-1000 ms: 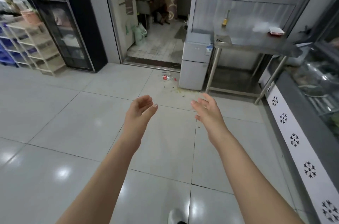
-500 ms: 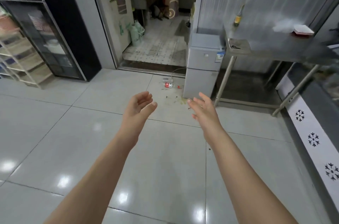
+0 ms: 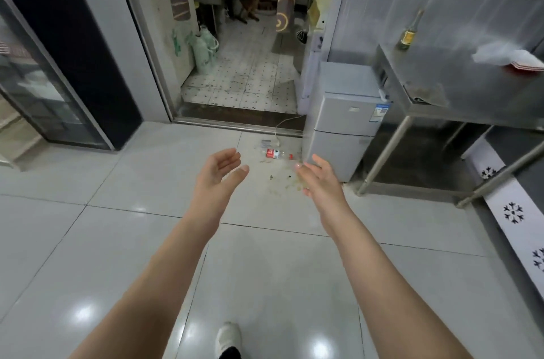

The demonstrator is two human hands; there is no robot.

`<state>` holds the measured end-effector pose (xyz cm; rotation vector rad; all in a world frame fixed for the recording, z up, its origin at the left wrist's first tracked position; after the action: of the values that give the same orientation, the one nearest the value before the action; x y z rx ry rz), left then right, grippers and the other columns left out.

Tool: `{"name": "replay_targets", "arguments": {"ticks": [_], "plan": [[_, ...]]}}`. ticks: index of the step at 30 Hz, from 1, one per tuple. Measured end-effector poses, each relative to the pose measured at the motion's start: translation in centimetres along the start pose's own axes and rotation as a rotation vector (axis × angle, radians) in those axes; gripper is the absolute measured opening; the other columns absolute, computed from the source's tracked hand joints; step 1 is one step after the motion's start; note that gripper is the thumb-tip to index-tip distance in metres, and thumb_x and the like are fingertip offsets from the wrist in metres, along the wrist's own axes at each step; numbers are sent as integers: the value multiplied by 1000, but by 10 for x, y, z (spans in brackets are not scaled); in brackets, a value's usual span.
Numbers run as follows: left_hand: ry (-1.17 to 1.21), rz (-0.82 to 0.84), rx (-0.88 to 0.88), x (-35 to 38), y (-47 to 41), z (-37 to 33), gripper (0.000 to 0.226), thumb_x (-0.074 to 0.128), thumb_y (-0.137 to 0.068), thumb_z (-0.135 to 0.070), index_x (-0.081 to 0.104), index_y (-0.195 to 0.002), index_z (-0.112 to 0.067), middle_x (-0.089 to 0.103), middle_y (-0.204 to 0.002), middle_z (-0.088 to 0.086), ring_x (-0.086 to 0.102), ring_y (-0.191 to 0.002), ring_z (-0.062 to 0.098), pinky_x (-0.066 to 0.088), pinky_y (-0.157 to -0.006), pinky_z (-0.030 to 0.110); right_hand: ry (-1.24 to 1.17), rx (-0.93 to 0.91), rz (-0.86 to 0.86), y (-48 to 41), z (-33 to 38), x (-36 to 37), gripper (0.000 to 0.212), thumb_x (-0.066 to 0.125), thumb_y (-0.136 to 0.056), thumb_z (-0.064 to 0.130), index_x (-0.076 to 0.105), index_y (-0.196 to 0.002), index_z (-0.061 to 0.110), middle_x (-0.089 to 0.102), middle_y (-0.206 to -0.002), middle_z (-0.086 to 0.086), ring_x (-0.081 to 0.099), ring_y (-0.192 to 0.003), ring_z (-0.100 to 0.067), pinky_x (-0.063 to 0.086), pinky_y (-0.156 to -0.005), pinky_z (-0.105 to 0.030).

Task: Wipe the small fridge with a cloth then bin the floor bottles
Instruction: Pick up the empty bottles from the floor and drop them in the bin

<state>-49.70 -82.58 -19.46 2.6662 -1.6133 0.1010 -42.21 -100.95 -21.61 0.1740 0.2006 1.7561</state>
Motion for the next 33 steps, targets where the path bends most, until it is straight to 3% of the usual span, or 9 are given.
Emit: {"name": "replay_targets", "arguments": {"ticks": [5, 9, 13, 18, 22, 25, 30, 33], "plan": [[-21, 54, -17, -18, -116, 2, 36, 64, -85, -8, 54, -119, -15, 60, -119, 2, 56, -112, 9, 43, -98, 26, -32, 14, -42, -84, 14, 51, 58, 63, -87, 28, 35, -137, 21, 46, -126, 6, 48, -119, -12, 38, -106, -39], [0, 93, -60, -15, -200, 16, 38, 64, -85, -9, 54, -121, -12, 60, -120, 3, 57, -112, 11, 43, -98, 27, -41, 24, -103, -148, 18, 68, 42, 62, -87, 27, 41, -123, 26, 48, -121, 7, 51, -110, -9, 41, -102, -35], [-19, 163, -88, -3, -289, 34, 37, 64, -85, -7, 54, -120, -12, 60, -120, 5, 57, -112, 13, 42, -100, 30, -55, 52, -174, -229, 18, 79, 56, 62, -87, 28, 37, -136, 16, 47, -125, 3, 48, -112, -10, 39, -104, -34], [-115, 288, -69, 22, -413, 53, 31, 65, -83, -8, 55, -107, -25, 60, -114, -2, 57, -111, 11, 42, -101, 31, -69, 110, -204, -353, 14, 91, 62, 60, -87, 35, 32, -140, 19, 45, -137, 3, 44, -123, -12, 34, -109, -41], [-142, 311, -101, 35, -504, 63, 29, 65, -83, -5, 57, -103, -25, 62, -111, -1, 58, -109, 13, 44, -99, 29, -55, 167, -269, -441, 18, 104, 65, 65, -82, 44, 38, -136, 19, 51, -130, 3, 48, -119, -12, 37, -107, -41], [-140, 302, -137, 38, -562, 72, 27, 65, -83, -3, 59, -98, -24, 63, -107, -1, 59, -108, 15, 44, -100, 31, -41, 206, -303, -493, 20, 116, 77, 64, -68, 57, 41, -132, 22, 57, -126, 1, 52, -115, -11, 39, -104, -41], [-130, 342, -203, 45, -644, 97, 27, 65, -83, -4, 59, -96, -26, 64, -106, -1, 59, -108, 16, 44, -99, 32, -86, 259, -378, -561, 11, 136, 56, 62, -86, 39, 43, -133, 16, 54, -124, -1, 52, -111, -13, 41, -102, -40], [-146, 408, -239, 55, -697, 119, 26, 65, -83, -5, 58, -97, -26, 63, -105, -3, 59, -107, 16, 44, -98, 31, -92, 284, -452, -606, 5, 148, 56, 60, -86, 40, 43, -133, 13, 53, -119, -1, 52, -108, -13, 42, -101, -38]]}}
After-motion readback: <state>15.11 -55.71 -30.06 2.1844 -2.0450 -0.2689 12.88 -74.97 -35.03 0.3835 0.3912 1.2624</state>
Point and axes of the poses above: each hand's wrist, its own y-axis away from the middle knuckle, its own x-axis out of the palm, z = x × y, the point moved 6 cm from there along -y, towards the middle knuckle
